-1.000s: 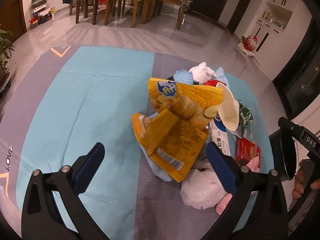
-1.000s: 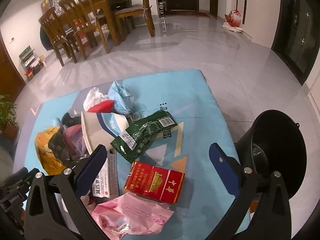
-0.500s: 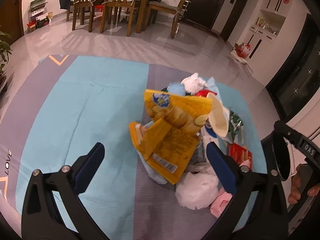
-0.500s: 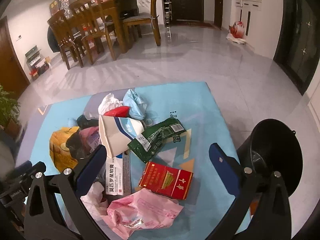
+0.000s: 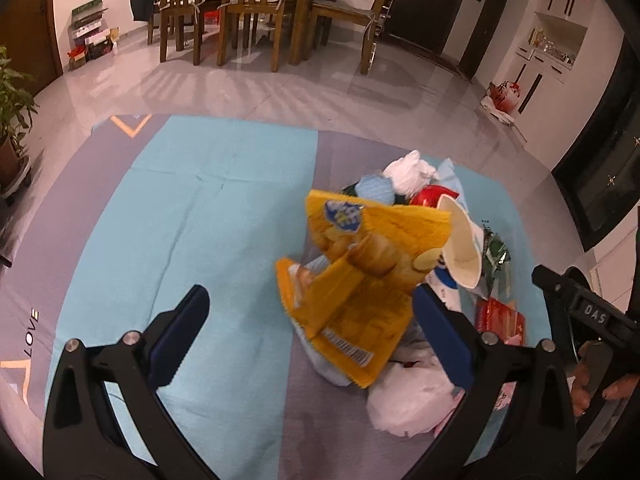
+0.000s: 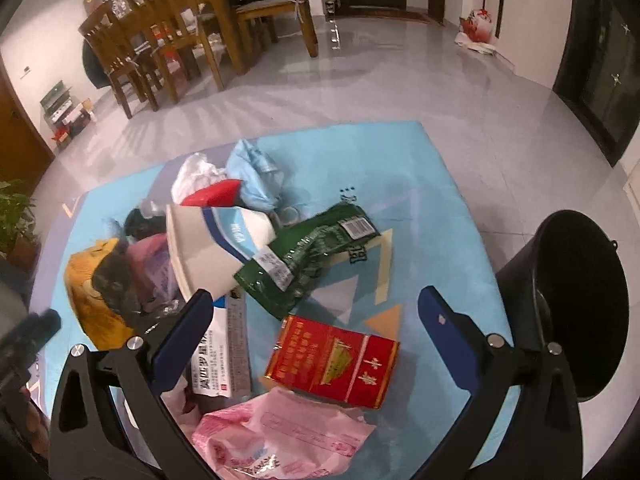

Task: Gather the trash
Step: 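Grasp the yellow snack bag with the left tool while the right tool grasps the green packet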

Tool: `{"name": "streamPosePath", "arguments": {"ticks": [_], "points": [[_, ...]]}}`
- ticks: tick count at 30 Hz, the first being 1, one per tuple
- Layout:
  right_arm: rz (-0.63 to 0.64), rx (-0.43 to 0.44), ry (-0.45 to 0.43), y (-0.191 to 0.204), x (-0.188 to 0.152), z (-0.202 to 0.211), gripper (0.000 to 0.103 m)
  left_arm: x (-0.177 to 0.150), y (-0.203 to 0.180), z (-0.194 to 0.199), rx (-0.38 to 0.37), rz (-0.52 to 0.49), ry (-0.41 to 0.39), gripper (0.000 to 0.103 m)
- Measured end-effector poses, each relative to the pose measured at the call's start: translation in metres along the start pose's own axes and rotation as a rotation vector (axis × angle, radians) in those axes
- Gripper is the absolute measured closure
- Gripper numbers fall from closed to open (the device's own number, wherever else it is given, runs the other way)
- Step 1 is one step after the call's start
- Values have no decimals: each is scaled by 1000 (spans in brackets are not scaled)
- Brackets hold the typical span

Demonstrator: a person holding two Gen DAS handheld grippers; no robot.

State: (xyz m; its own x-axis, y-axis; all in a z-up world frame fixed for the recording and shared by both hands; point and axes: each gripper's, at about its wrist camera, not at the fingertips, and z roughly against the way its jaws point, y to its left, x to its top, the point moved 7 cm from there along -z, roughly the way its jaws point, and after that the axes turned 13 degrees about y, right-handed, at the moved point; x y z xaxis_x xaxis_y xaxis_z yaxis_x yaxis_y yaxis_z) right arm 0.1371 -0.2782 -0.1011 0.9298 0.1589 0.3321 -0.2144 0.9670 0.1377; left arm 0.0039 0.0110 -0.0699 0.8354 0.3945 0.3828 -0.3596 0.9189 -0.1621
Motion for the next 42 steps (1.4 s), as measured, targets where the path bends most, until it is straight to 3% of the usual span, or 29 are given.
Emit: {"name": "streamPosePath", "arguments": {"ticks": [8,14,20,27,33,39,42], "points": [[-11,-20,11,-13,-3,-3,3,-13,-15,-10,10,-53,42,3],[16,-40,13,-10,-7,3,3,-14,-12,-21,-40,-40,96,3],[5,12,38,-8,-6,4,5,-5,-15,-36,-57,-33,125,3],[74,71,85,10,19,-7,8,6,-23,-66,-67,-32,166,3],[-38,105,159,-4,47,-37,8,8,-22,-86,-72,-2,198,8],[-133,118,284,-5,49,-83,24,9,-14,-89,-89,31,197,20],[-189,144,294,-5,48,-89,47,8,-15,-85,-91,33,196,28]]}}
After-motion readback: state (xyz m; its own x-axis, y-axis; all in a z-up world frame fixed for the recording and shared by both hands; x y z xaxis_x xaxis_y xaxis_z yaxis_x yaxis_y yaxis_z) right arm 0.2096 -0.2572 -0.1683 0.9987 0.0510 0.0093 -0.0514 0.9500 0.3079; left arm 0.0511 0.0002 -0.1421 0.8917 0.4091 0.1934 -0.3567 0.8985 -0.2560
